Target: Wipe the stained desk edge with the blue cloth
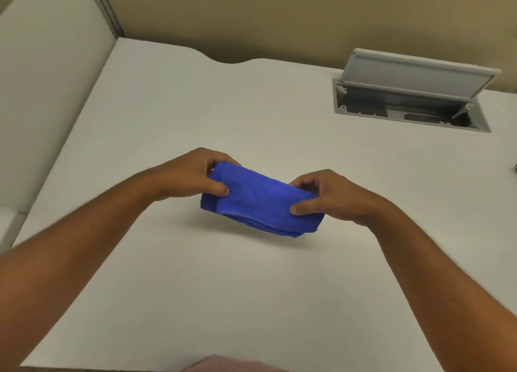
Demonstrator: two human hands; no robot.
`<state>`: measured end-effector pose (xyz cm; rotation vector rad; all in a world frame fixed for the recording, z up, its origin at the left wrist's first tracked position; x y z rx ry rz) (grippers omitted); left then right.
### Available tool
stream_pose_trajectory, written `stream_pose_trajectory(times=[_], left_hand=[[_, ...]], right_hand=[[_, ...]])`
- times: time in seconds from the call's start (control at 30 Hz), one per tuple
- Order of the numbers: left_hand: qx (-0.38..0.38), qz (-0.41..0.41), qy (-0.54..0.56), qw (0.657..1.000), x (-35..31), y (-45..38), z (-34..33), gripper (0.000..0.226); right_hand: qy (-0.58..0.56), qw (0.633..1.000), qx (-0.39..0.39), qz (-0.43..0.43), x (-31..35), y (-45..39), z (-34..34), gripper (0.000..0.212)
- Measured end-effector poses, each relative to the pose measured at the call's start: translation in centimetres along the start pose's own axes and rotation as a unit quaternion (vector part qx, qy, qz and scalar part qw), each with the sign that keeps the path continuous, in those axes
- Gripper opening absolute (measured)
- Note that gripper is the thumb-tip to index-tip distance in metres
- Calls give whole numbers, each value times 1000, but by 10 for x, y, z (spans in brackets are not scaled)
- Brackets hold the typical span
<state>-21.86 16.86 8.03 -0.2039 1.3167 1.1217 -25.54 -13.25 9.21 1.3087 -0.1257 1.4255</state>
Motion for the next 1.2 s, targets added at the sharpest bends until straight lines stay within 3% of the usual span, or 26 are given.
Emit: stream_pose_trajectory(times=[0.1, 0.3, 0.53, 0.6, 0.73, 0.83, 0.93, 1.0, 1.2], left_hand=[[-30, -29, -105, 994, -28, -52, 11, 25], [-182, -70, -199, 961, -60, -167, 40, 26], [-347, -157, -266, 886, -90, -294, 96, 32], [-365, -171, -302, 864, -86, -318, 104, 37], [-288, -124, -385, 868, -52, -342, 96, 45], [-267, -133, -417, 859, -24, -336, 77, 46], [-203, -131, -465, 852, -19, -337, 56, 71], [-181, -100, -469, 859, -21, -345, 50, 74], [-203, -82, -499, 838, -39, -356, 52, 68]], right_hand=[[28, 999, -37, 20, -5, -26, 49, 29], [143, 976, -152, 62, -11, -103, 145, 43], [235, 879, -389, 144, -5, -209, 225, 39], [295, 851, -409, 146, -13, -233, 230, 41], [352, 867, -339, 92, -50, -261, 213, 43], [335, 855, -382, 105, -70, -263, 190, 40], [362, 853, -366, 82, -71, -267, 174, 56], [374, 867, -328, 40, -72, -271, 170, 64], [374, 876, -305, 16, -54, -270, 184, 66]])
Point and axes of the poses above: each hand's wrist, its own y-axis away from the middle knuckle, its own z-axis out of the back of the hand, x = y × z, the point moved 2 cm from there along -y, towards the middle knuckle, and after that the axes turned 1 degree about x, right-handed, at the moved point
